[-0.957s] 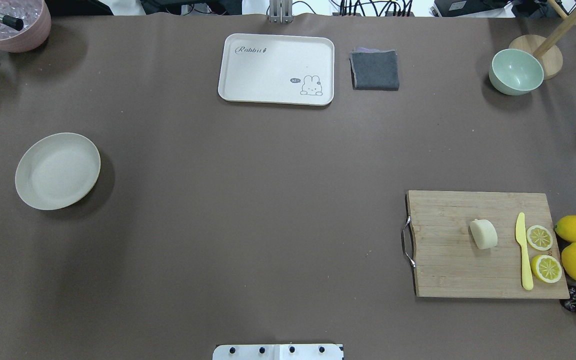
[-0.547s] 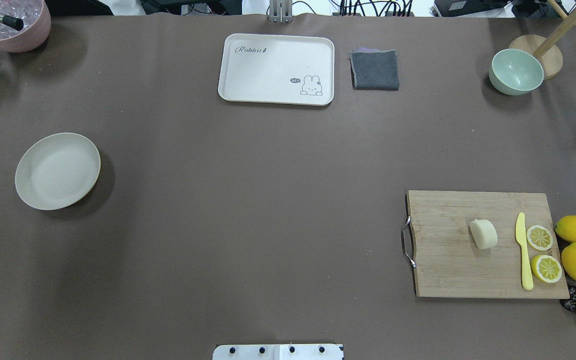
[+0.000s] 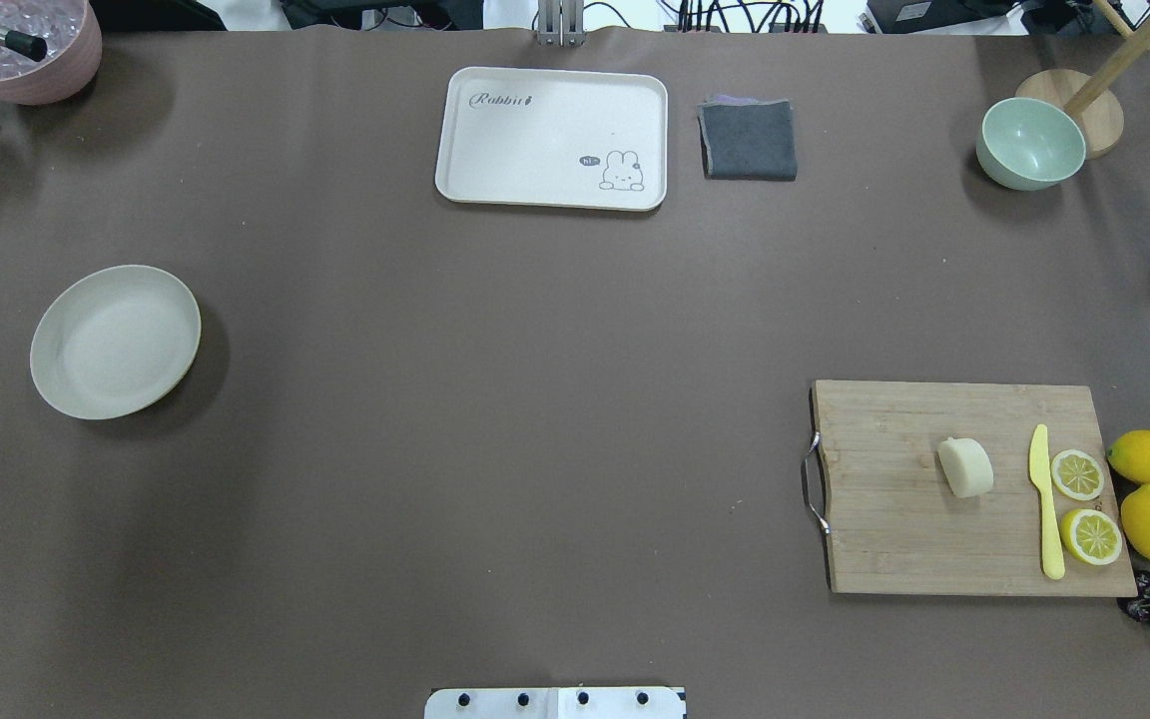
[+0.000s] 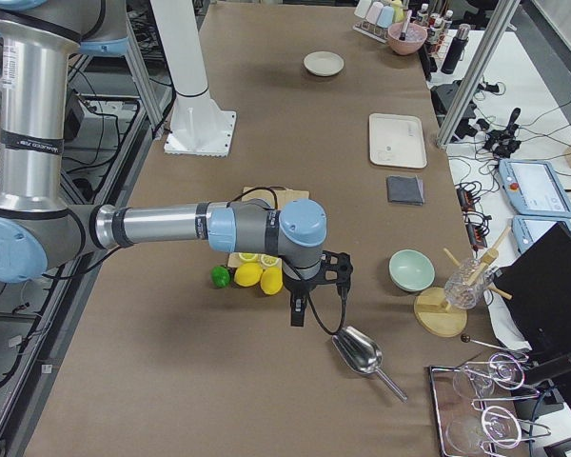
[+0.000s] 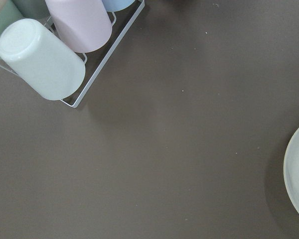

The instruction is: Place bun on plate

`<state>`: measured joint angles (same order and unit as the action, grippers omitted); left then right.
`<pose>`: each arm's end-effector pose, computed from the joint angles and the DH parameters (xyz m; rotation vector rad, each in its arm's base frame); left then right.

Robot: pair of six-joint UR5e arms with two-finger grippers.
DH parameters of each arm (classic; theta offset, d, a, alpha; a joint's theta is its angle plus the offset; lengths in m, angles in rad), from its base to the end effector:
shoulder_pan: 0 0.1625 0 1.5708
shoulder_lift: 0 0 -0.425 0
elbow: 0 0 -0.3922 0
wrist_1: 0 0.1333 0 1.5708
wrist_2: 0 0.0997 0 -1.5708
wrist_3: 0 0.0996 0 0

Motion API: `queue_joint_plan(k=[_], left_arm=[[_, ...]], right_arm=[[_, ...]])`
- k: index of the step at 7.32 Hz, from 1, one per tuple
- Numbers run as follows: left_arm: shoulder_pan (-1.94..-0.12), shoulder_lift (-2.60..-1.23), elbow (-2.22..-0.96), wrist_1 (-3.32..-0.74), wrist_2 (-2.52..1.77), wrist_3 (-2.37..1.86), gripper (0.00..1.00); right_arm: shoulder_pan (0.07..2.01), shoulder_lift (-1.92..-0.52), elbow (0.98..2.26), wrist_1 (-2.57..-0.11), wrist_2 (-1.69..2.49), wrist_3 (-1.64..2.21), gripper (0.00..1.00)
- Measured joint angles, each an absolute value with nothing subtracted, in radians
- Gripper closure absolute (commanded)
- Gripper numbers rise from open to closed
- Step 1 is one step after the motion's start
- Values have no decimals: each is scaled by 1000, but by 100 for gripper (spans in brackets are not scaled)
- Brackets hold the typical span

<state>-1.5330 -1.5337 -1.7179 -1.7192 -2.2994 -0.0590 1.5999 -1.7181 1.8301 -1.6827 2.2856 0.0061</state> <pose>-0.0484 -0.4916 0.5905 0.2115 0.7355 0.0740 0.0804 -0.4249 0.6143 0.0083 -0.7148 0.0337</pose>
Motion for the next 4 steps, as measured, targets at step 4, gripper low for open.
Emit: queue_joint_plan(k=[4], left_arm=[[-1529, -1533, -1725, -1767, -2300, -56, 2]], right_arm=[[1600, -1718, 1830, -1683, 2285, 6, 0]])
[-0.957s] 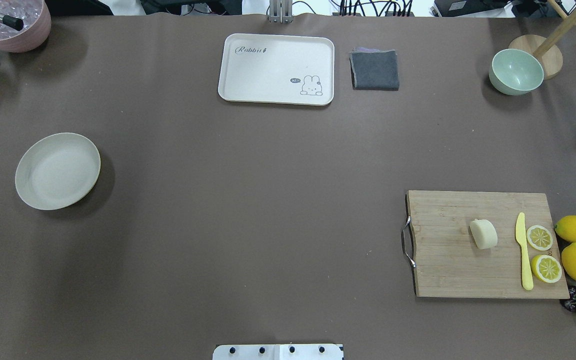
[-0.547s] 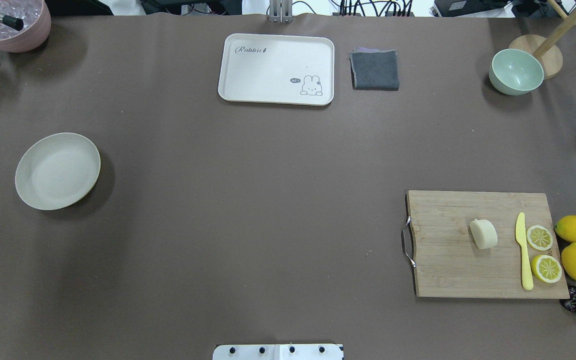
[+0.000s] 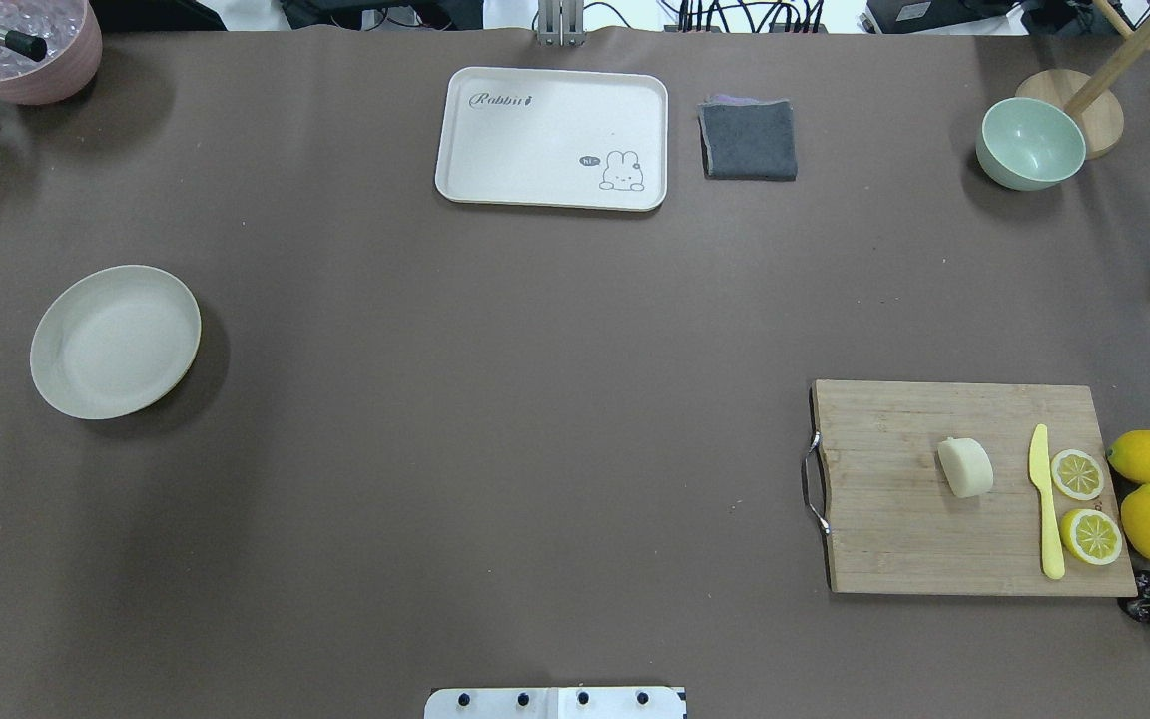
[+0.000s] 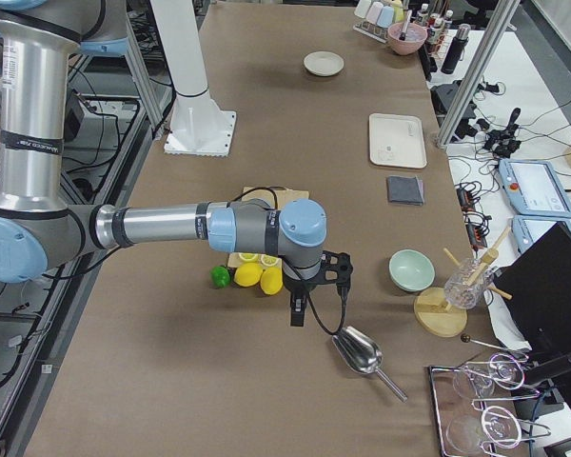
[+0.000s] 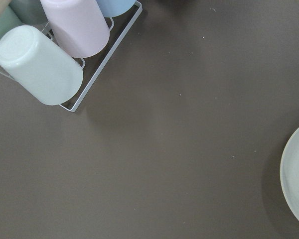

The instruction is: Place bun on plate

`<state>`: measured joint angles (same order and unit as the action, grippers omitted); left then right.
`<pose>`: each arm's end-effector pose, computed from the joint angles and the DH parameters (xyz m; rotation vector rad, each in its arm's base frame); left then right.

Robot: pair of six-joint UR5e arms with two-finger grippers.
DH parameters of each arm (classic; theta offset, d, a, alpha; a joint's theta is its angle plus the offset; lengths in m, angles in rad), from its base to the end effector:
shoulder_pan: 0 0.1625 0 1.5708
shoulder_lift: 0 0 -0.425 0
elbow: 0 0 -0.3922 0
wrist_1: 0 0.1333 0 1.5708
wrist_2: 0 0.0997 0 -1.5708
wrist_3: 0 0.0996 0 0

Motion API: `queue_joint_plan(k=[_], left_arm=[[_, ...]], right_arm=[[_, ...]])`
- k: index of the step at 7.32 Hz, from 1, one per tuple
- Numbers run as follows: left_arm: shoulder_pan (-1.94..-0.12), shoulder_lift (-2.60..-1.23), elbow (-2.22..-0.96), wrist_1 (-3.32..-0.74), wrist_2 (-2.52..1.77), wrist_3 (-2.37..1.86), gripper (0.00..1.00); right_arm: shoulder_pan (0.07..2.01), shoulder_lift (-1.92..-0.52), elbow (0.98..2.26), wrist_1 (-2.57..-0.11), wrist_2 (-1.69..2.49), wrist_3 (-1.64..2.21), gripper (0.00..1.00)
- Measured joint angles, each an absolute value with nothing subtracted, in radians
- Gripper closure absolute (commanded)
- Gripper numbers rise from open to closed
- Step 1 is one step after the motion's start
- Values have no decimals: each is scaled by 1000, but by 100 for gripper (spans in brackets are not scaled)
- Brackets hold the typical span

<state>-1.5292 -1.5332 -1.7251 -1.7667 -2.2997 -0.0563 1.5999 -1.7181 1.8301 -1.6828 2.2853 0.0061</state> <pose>-0.0465 -0.4936 0.5816 0.2628 0.7365 0.1000 0.0804 -0.4249 0.6143 0.0082 -0.7145 0.0337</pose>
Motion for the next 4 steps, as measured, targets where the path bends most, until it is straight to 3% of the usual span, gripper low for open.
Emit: queue_joint_plan(k=[4], left_arm=[[-1420, -1568, -1701, -1881, -2293, -166, 2]], right_arm=[[1600, -1717, 1834, -1681, 2285, 7, 0]])
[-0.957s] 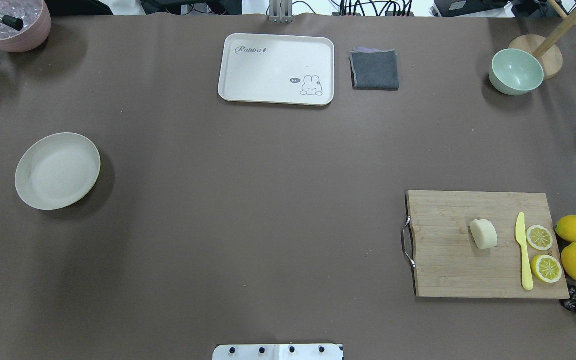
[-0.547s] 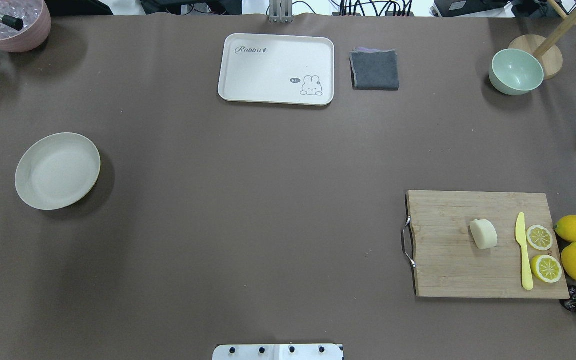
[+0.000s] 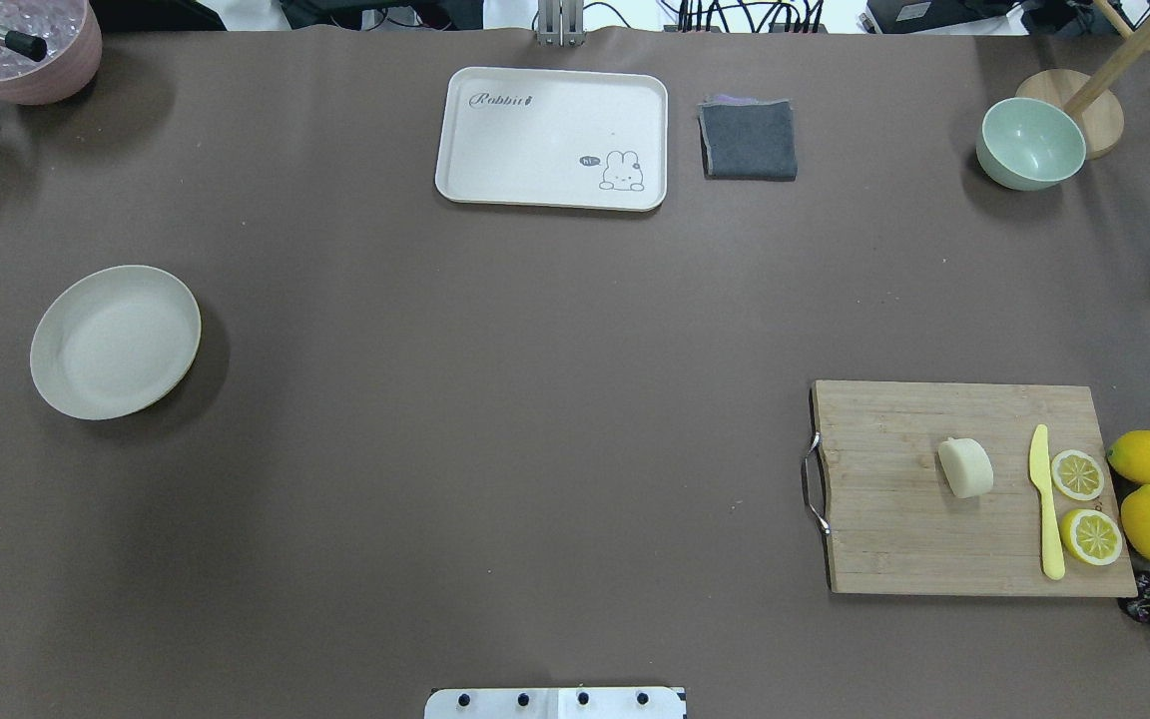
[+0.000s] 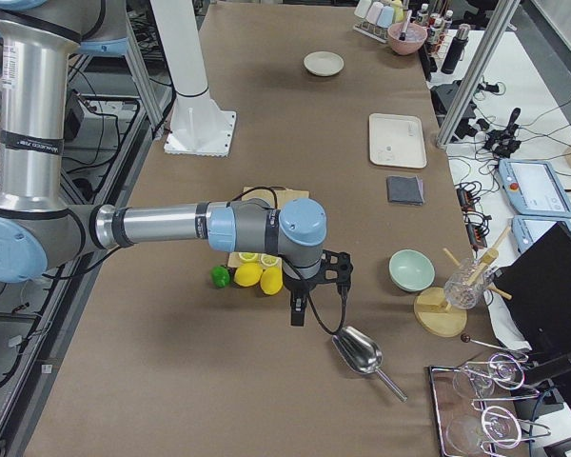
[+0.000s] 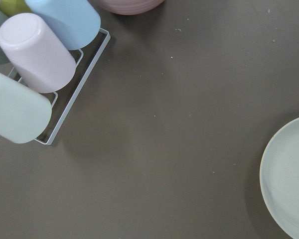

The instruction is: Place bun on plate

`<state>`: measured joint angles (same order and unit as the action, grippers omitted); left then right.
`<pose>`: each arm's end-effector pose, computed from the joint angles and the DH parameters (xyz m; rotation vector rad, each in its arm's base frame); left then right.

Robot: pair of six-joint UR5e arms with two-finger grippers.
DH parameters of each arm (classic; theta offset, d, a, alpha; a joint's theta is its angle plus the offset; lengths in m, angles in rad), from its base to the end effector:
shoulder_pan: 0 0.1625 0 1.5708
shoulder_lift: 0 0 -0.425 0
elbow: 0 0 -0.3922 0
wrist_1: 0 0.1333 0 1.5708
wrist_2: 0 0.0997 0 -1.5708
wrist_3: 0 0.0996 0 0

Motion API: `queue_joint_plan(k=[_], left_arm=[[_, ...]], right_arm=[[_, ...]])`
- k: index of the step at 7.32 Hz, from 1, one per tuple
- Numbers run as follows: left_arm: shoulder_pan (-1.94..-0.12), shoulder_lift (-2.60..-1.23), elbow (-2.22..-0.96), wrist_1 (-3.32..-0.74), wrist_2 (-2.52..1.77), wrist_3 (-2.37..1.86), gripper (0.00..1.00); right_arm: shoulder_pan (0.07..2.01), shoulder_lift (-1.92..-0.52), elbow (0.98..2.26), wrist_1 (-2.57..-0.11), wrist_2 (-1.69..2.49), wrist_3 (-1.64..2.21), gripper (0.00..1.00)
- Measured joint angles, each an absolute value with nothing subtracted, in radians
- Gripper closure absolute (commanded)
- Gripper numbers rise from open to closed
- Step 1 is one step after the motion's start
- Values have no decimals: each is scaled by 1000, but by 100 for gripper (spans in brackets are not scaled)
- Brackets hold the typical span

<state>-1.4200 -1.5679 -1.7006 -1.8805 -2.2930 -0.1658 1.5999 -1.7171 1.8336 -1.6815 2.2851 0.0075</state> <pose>0.0099 -0.5141 0.5634 0.3001 0.7672 0.1435 0.0805 -0.4256 0.6120 0.0133 -0.7142 0.0330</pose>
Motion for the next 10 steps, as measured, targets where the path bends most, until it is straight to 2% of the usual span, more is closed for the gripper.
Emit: queue_joint_plan(k=[3, 6, 10], left_arm=[[-1294, -1563, -1644, -2156, -2288, -385, 2], [-1162, -1577, -1503, -2437, -2225, -649, 2], [-1088, -1611, -1384, -2531, -2188, -696, 2]], right_arm=[[1600, -1712, 1837, -1681, 2287, 7, 0], [1594, -1708, 1836, -1664, 2288, 7, 0], [1592, -1702, 1836, -1661, 2304, 7, 0]])
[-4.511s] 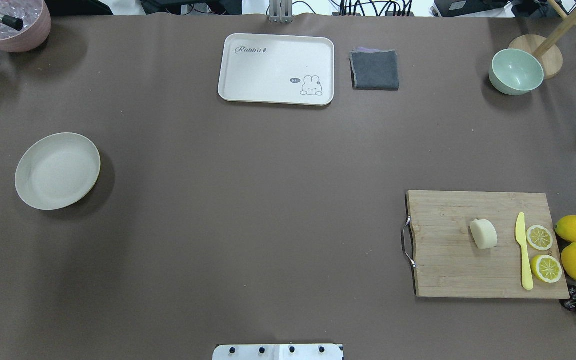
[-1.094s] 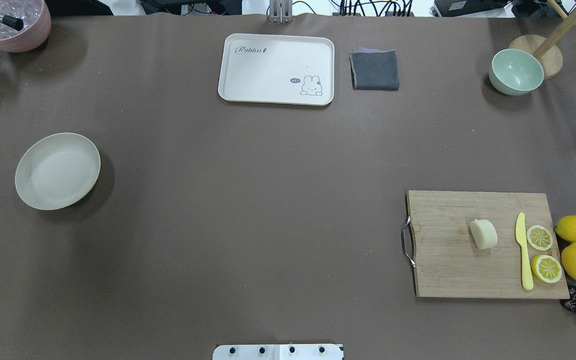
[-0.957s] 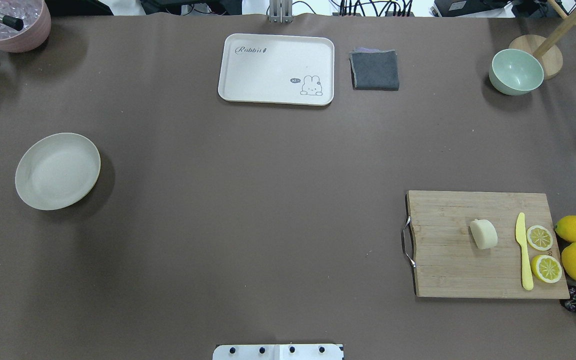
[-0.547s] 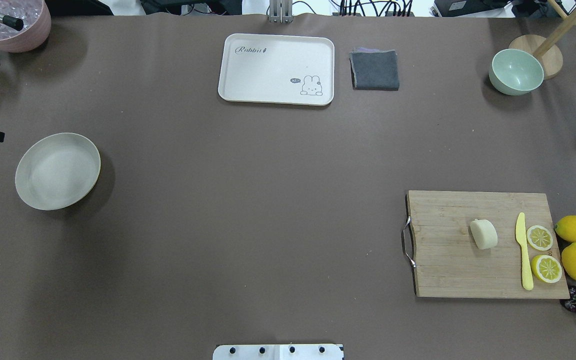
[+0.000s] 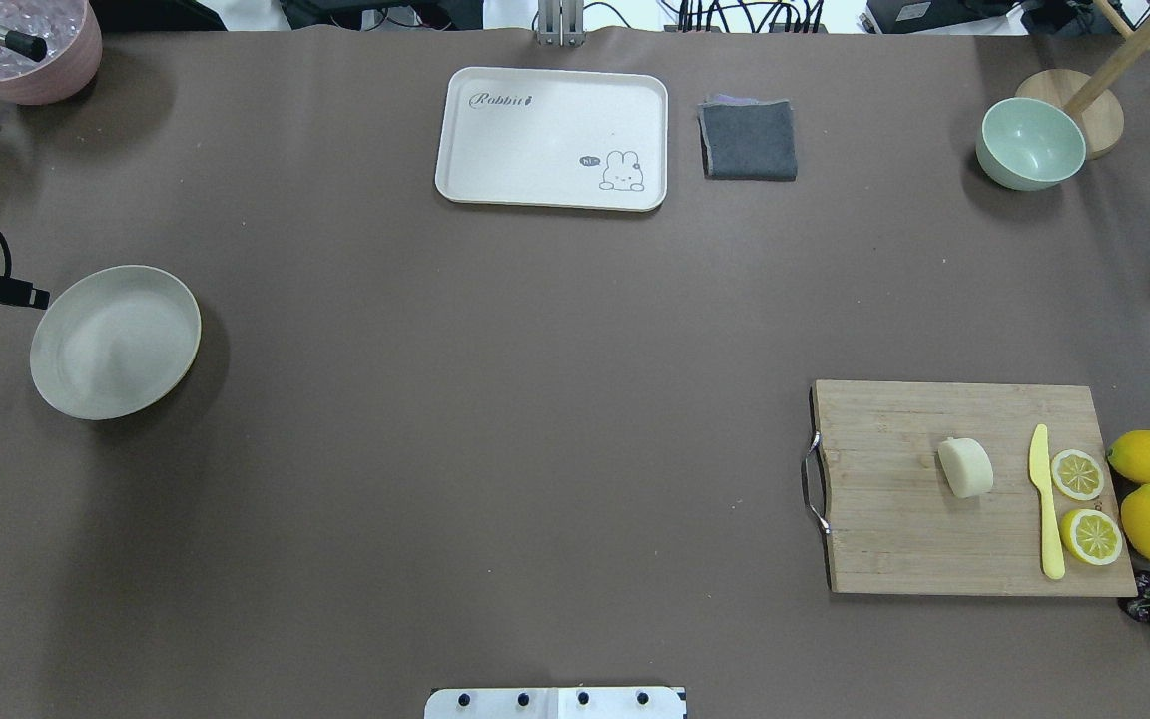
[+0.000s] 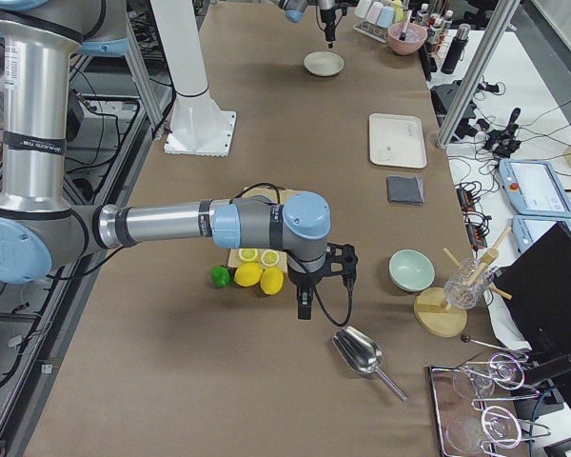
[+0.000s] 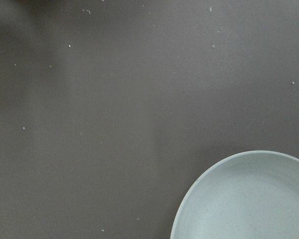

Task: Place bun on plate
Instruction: 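Reach the left gripper to the white round plate and grasp its rim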

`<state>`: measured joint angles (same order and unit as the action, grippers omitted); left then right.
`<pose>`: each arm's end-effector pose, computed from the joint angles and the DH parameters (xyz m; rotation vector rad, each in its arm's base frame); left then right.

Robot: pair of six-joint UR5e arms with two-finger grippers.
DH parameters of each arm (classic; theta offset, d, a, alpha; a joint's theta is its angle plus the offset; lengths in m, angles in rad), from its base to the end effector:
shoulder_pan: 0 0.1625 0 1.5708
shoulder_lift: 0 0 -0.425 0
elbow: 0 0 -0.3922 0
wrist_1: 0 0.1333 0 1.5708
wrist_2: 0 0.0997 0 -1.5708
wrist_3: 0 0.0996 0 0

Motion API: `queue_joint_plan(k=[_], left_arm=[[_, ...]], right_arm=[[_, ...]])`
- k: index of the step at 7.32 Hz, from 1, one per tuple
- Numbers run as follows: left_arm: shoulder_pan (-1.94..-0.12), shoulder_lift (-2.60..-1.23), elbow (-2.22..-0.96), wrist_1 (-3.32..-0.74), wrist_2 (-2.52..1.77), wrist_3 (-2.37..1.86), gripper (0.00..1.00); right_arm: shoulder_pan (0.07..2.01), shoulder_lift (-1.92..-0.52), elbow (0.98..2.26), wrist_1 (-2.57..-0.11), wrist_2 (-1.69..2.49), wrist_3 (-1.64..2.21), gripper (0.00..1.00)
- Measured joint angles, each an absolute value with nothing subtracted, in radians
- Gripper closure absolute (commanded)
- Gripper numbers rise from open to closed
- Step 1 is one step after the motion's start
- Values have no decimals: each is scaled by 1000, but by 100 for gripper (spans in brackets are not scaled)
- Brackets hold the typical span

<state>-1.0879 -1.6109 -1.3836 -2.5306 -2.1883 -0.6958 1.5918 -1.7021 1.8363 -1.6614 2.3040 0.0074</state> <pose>0.1803 -0.5067 0.6281 0.3287 0.9188 0.0551 0.0758 -0.4344 0.6010 0.0466 -0.7328 0.0111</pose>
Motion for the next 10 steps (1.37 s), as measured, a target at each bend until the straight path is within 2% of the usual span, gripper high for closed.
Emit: queue_joint_plan(k=[1, 2, 3, 4, 10], left_arm=[[-1067, -1618, -1374, -2533, -2188, -696, 9], [-1051, -1623, -1367, -2535, -2188, -695, 51], [-1041, -1625, -1363, -2537, -2187, -694, 80], [-1037, -1625, -1360, -2538, -2187, -692, 100], [-1064, -1638, -1367, -2525, -2211, -694, 100]], right_arm=[[1591, -1700, 1835, -1661, 2305, 7, 0], [1590, -1699, 1835, -1661, 2305, 6, 0], [1588, -1698, 1834, -1661, 2306, 6, 0], [1587, -1697, 1834, -1661, 2306, 6, 0], [1575, -1669, 1832, -1663, 2313, 7, 0]])
